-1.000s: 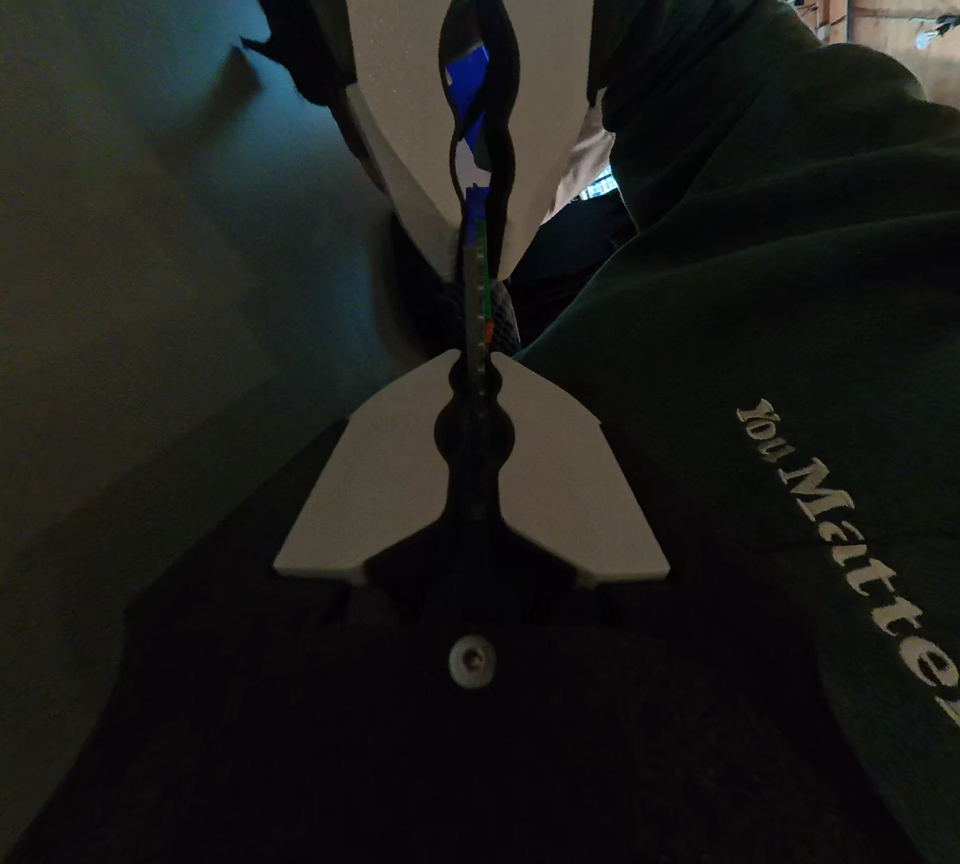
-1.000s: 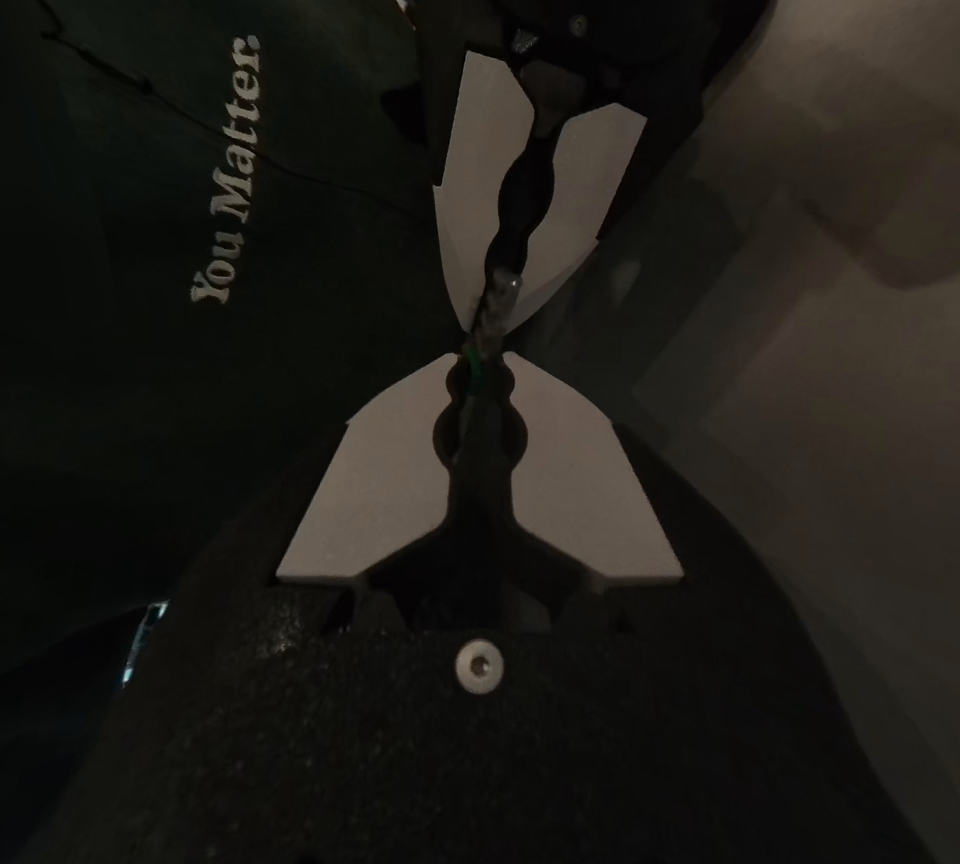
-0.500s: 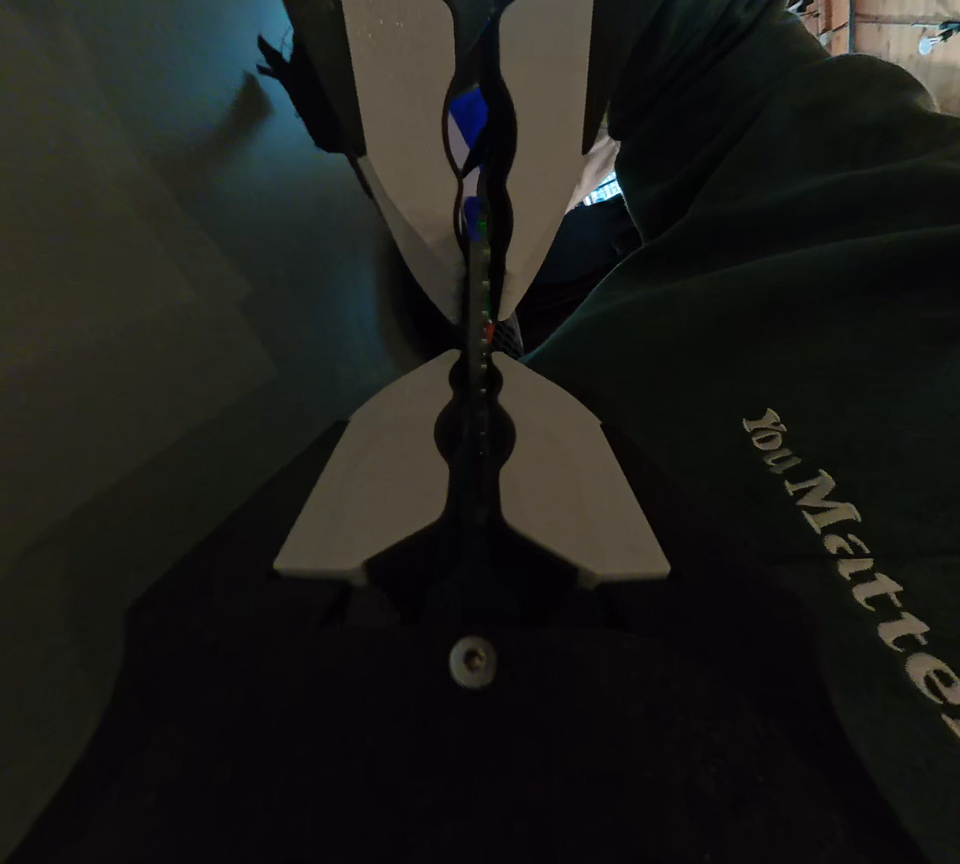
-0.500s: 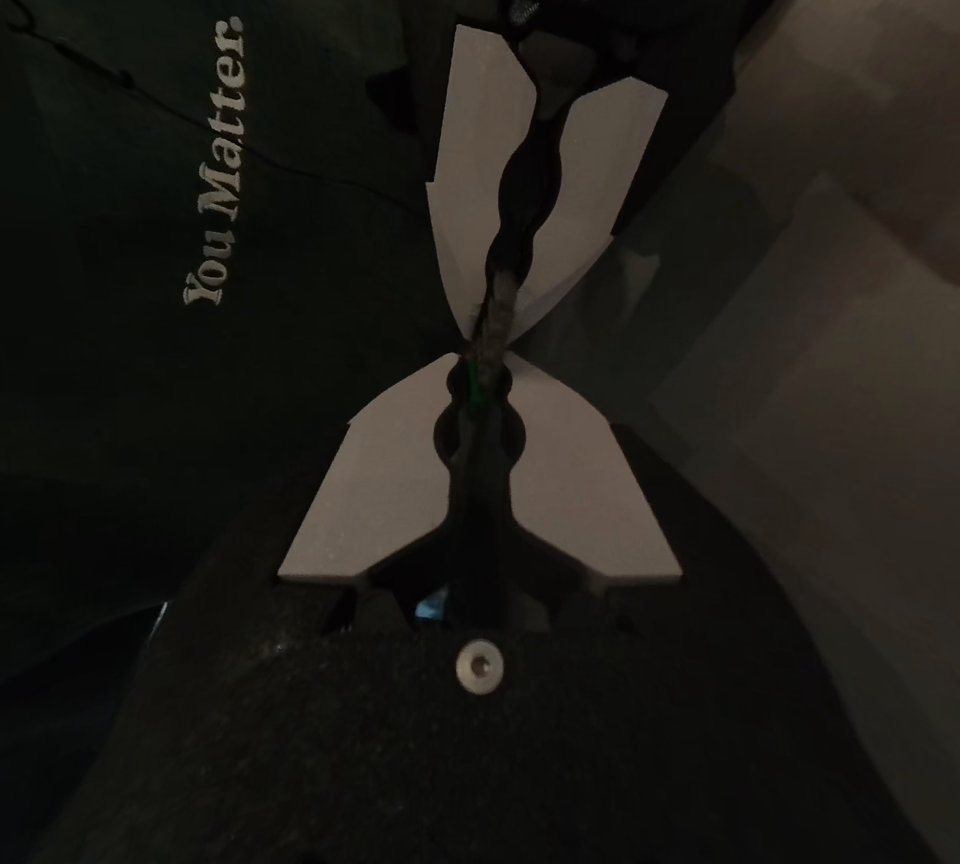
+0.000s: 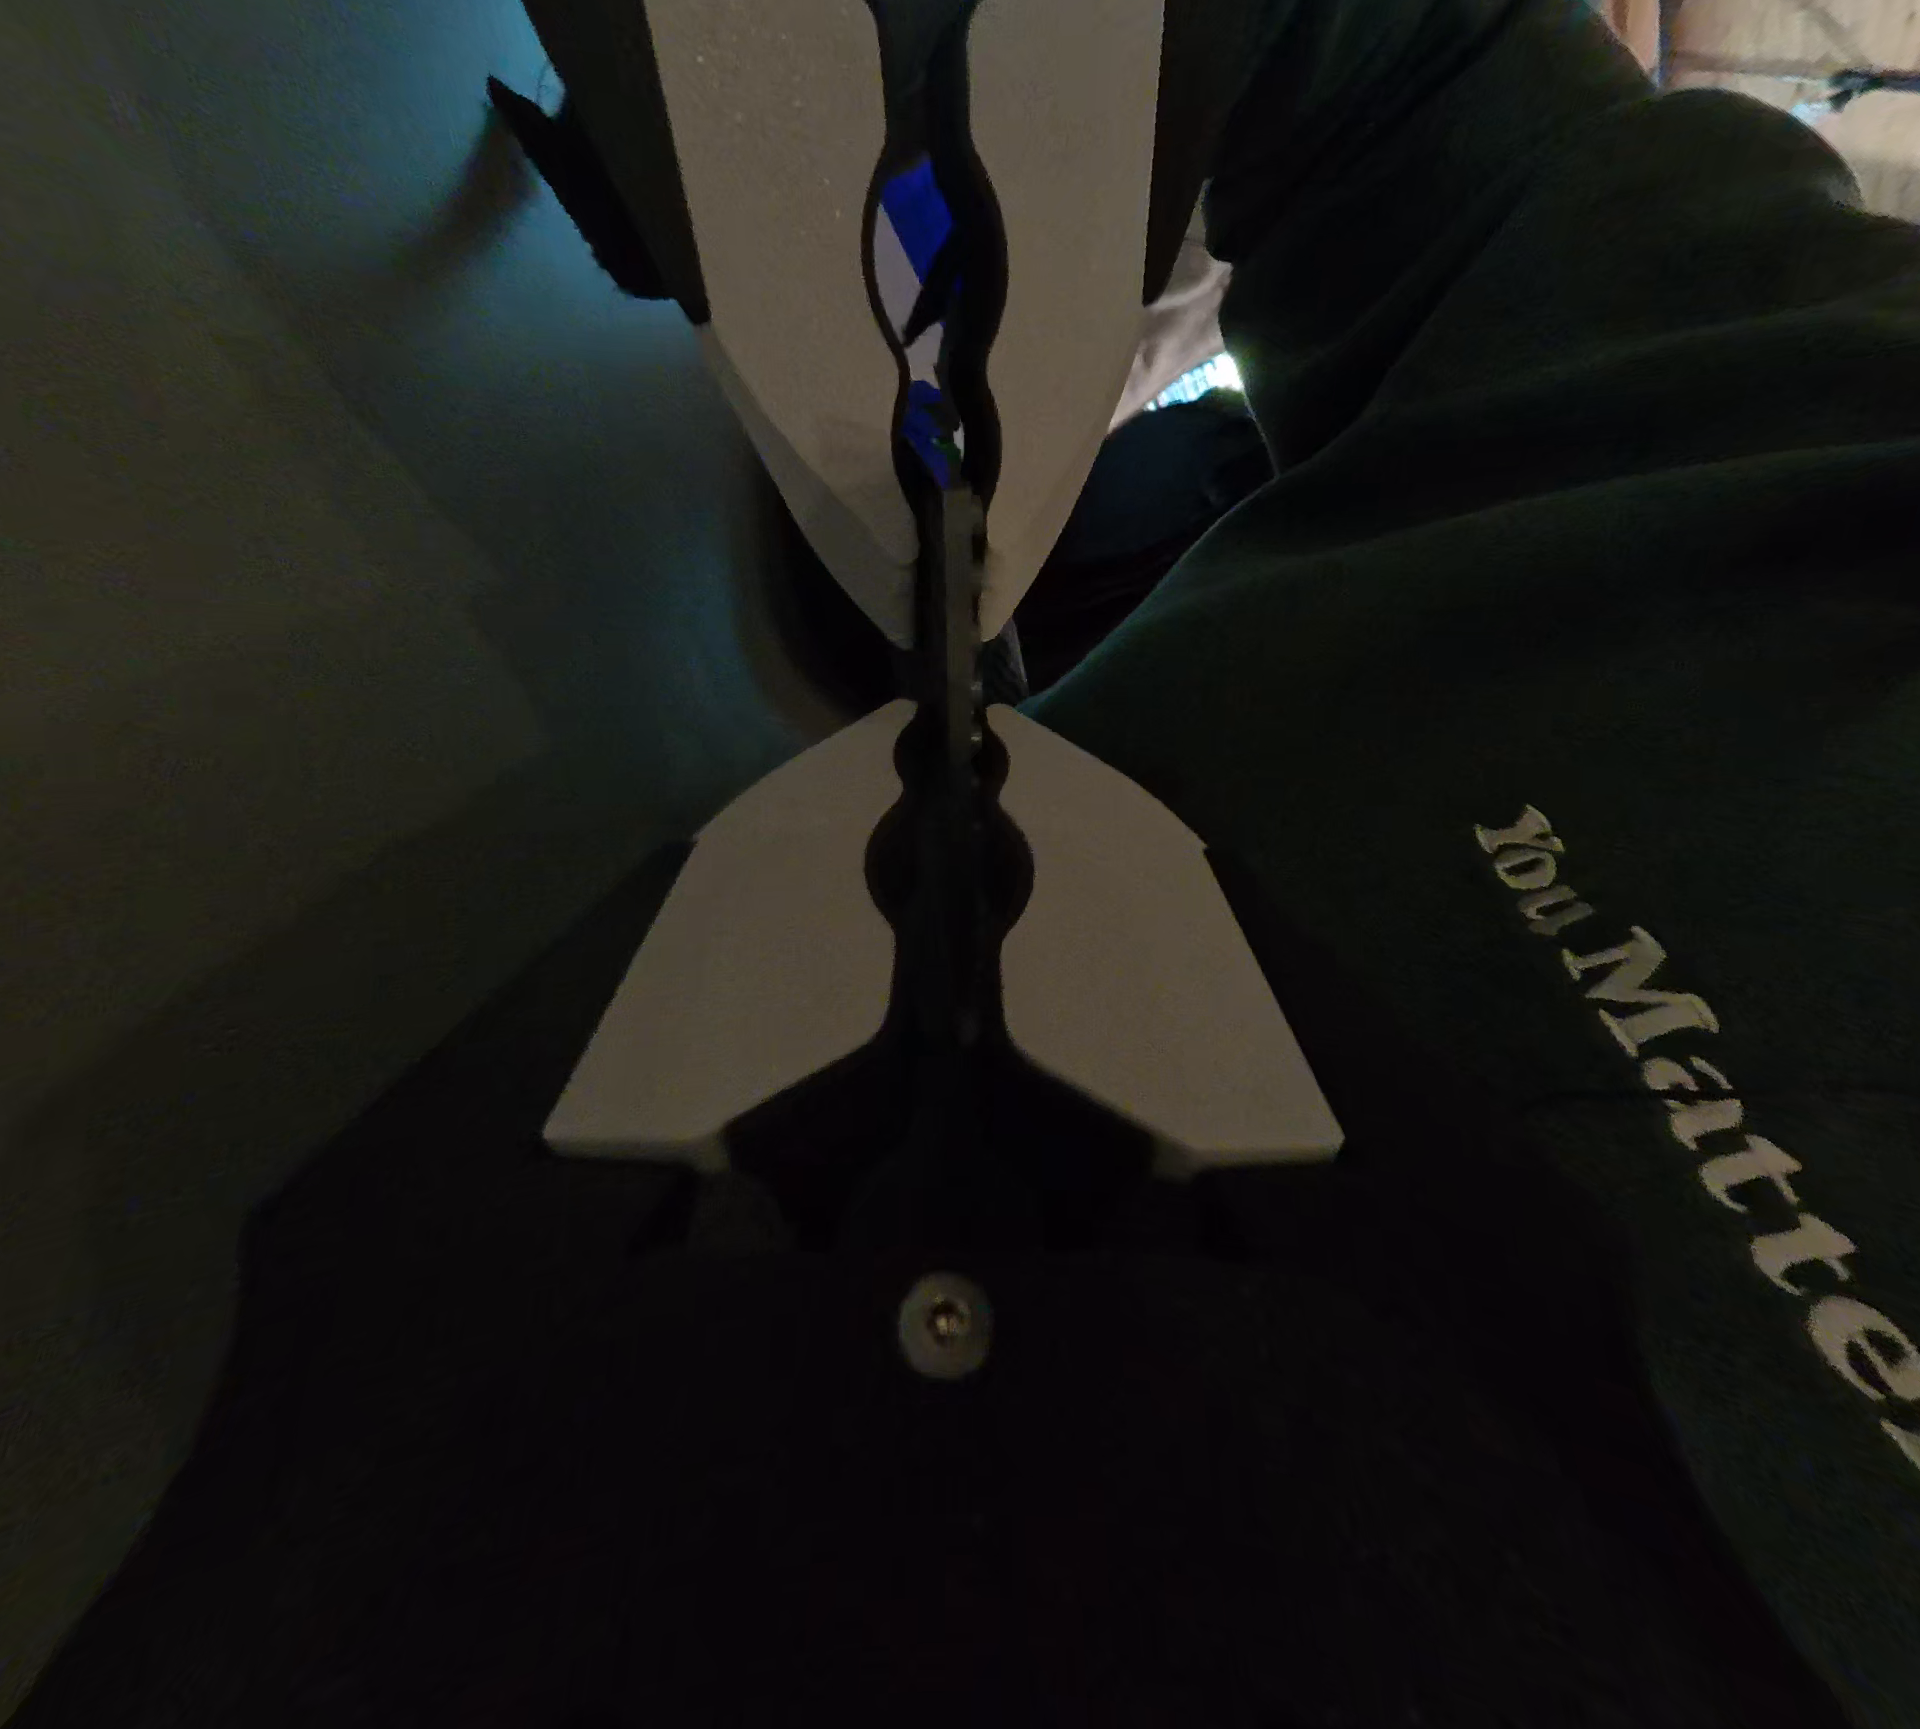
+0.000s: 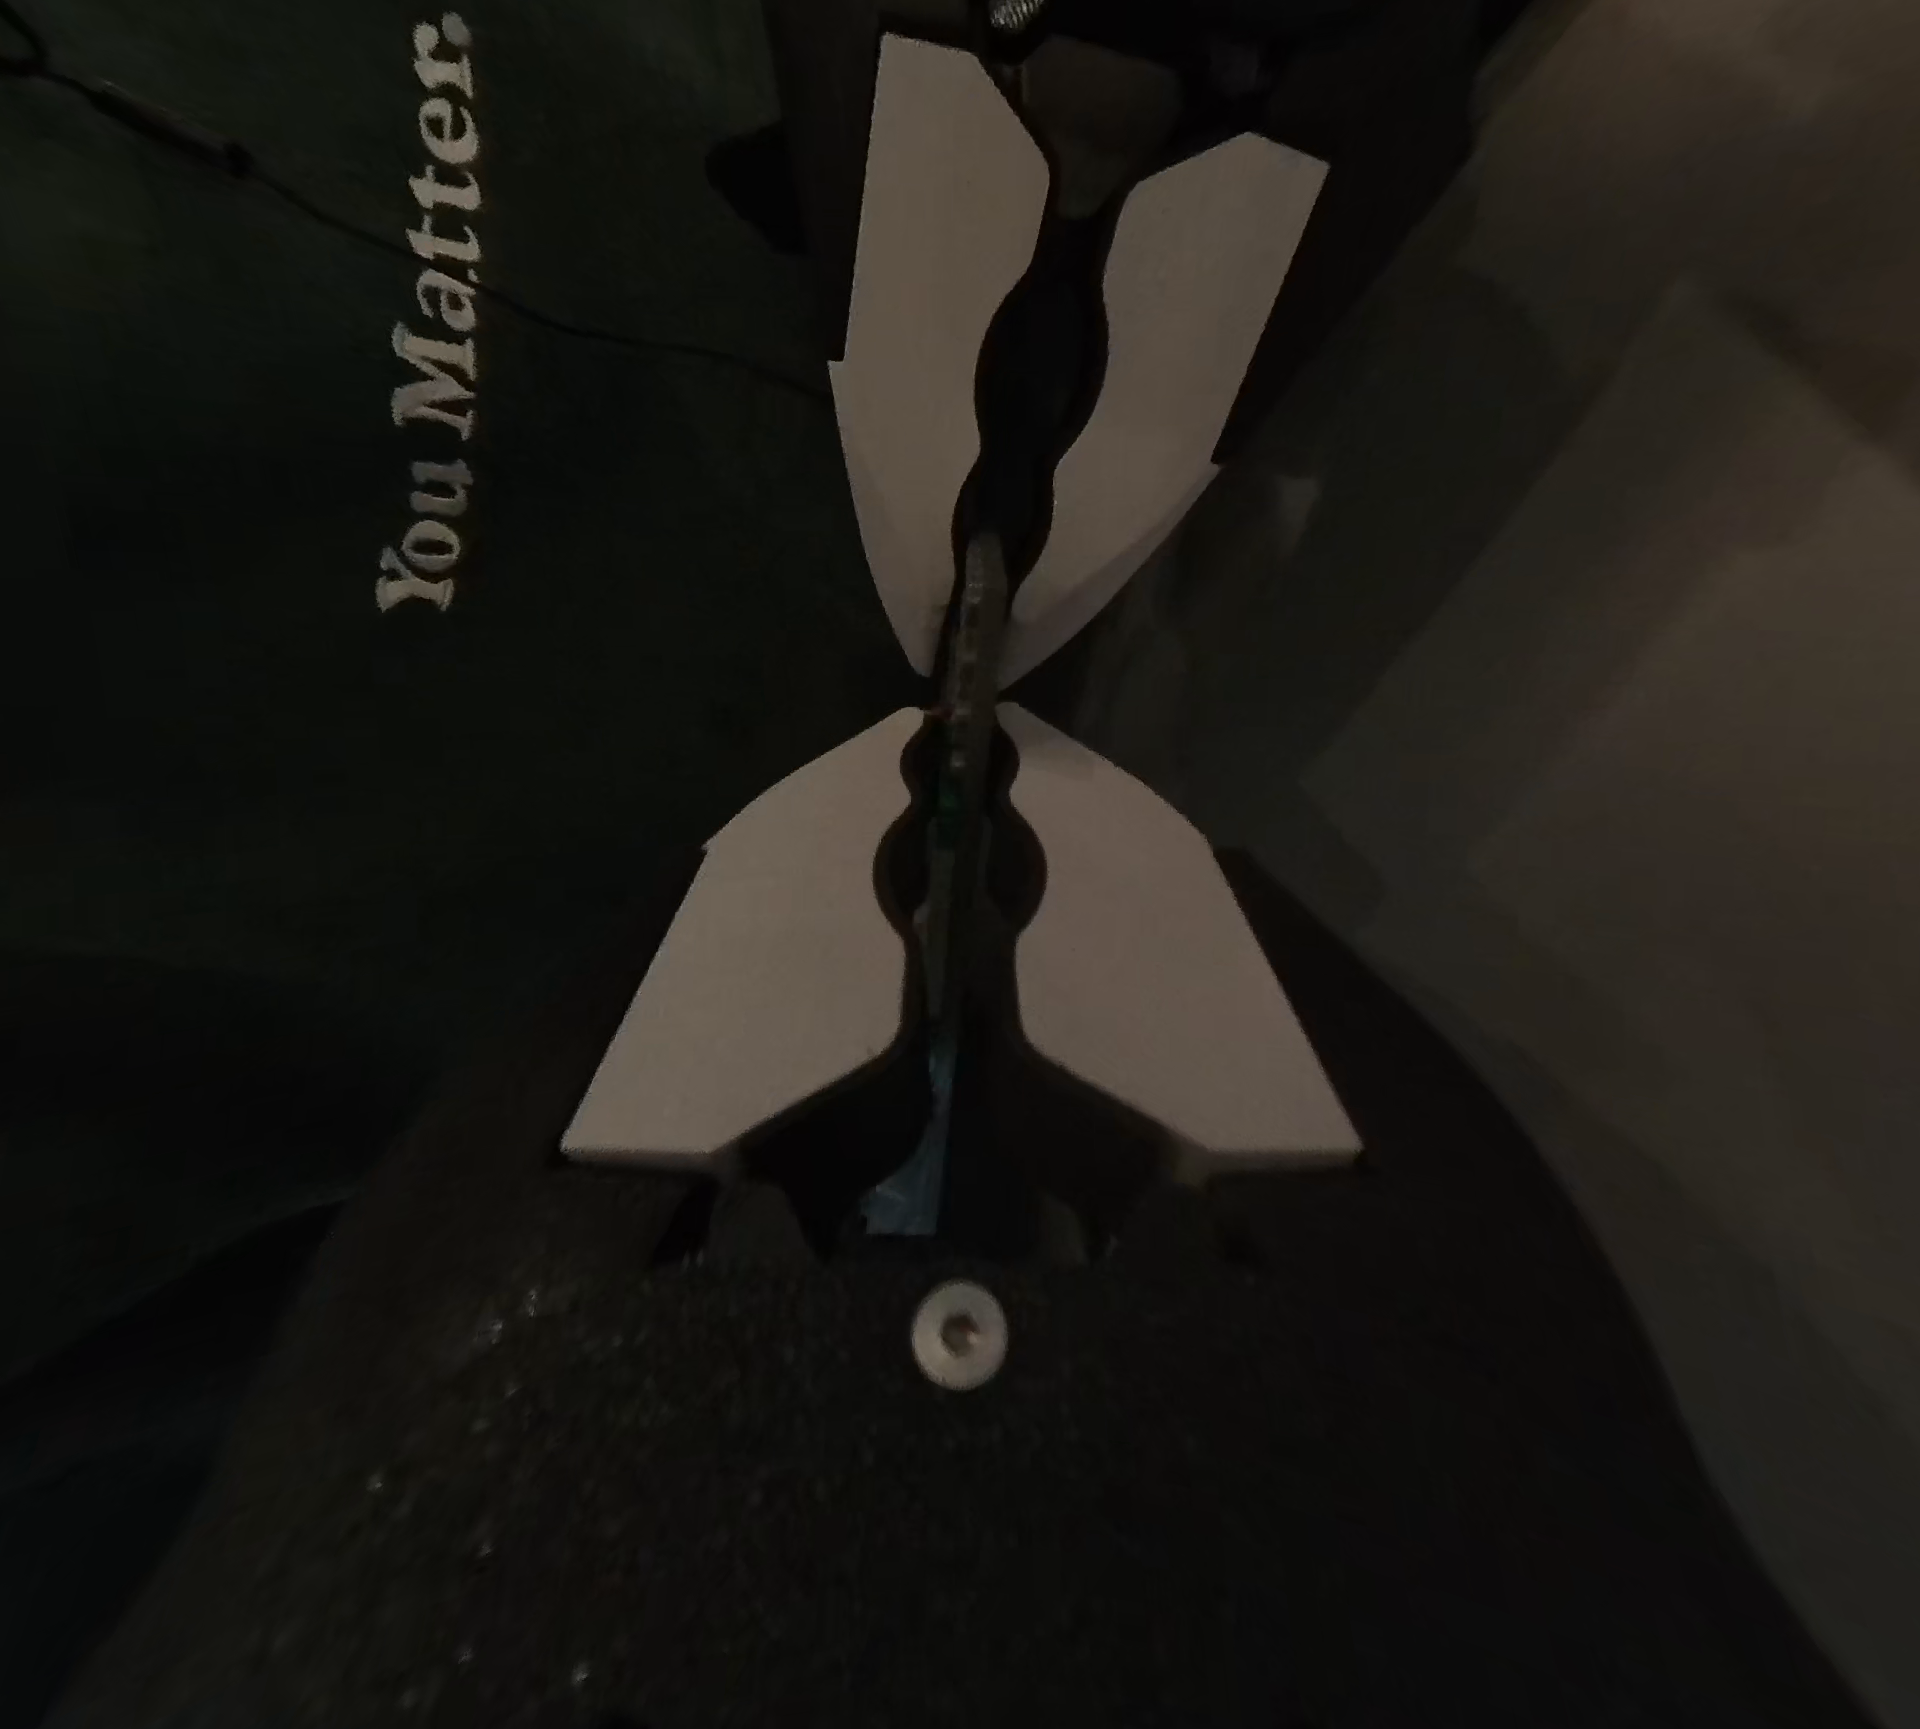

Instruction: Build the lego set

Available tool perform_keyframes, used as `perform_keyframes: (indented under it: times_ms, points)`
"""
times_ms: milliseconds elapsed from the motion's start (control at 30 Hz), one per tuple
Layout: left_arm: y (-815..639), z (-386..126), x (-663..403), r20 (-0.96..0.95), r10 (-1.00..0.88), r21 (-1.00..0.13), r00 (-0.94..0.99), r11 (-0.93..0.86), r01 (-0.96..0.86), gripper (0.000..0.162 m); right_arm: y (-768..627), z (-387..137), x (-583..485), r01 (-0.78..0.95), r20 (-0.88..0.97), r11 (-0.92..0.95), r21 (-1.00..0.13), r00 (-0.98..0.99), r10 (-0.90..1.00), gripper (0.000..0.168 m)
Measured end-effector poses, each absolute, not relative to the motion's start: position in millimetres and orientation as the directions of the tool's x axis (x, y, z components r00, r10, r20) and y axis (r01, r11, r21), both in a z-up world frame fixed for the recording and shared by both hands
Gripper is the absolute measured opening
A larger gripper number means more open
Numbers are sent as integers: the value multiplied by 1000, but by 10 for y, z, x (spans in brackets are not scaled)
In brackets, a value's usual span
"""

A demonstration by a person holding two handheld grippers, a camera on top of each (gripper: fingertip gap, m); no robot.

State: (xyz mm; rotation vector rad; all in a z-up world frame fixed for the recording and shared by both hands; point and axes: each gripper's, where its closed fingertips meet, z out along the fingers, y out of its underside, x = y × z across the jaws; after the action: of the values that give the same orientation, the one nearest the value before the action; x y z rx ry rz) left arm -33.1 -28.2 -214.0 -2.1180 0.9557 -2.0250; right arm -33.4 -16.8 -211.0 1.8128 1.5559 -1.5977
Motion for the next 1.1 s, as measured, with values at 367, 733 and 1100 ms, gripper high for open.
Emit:
perform_keyframes:
  times_ms: [367,733,1100]
  points:
    - [-208,-2095,-338,910,-410,-408,-69,-850,-334,5,-139,-2094,-296,800,-780,-383,-462,-160,605,39]
    - [-222,-2181,-272,922,-385,-370,-21,-868,-330,5,-173,-2260,-296,840,-743,-344,-419,-99,662,25]
    - [-227,-2156,-266,927,-373,-362,-26,-878,-312,5,-184,-2204,-306,795,-807,-431,-427,-120,579,15]
